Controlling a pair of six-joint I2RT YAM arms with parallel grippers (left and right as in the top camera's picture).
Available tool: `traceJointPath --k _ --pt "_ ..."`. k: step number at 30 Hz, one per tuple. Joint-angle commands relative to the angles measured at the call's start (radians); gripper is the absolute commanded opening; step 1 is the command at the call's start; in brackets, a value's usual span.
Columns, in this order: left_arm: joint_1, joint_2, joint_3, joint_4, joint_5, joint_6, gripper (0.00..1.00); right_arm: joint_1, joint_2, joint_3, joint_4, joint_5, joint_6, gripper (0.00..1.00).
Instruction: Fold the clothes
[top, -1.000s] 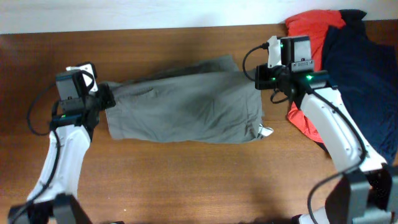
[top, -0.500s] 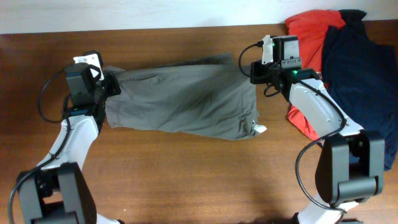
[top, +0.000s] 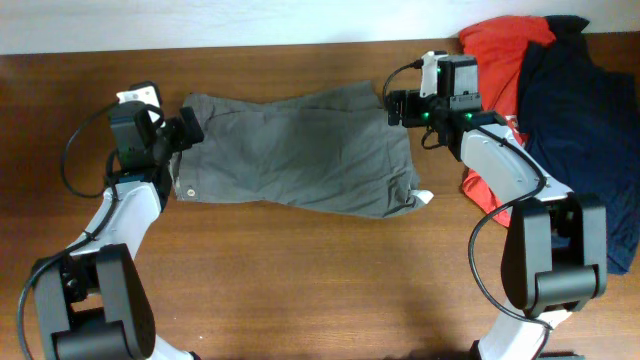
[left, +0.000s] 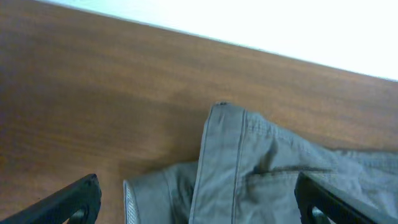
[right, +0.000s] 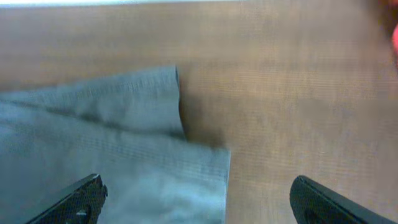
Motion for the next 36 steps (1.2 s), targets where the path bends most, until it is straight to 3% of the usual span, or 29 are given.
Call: traceJointPath --k 1,8,14,19,28,36 --pt "0.003 -0.004 0.01 -0.061 0.005 0.001 0.99 -0.007 -0.051 0.015 -0.076 -0.018 -0.005 0.99" --pt "0.003 -0.009 0.01 -0.221 0.008 0.04 0.99 -0.007 -0.071 0.023 -0.186 -0.106 -0.08 0.99" --pt "0.003 -0.009 0.024 -0.202 0.007 0.126 0.99 -0.007 -0.034 0.023 -0.064 -0.088 -0.112 0.99" --pt "0.003 0.001 0.182 -0.403 -0.037 0.153 0.99 -0.006 -0.008 0.047 -0.063 -0.086 -0.112 0.99" --pt "-0.002 0.067 0.583 -0.738 -0.038 0.172 0.99 -0.007 0.022 0.372 -0.449 0.033 -0.131 0.99" --pt "-0.01 0.344 0.84 -0.915 -0.003 0.209 0.99 -0.012 0.15 0.642 -0.712 0.025 -0.162 0.99"
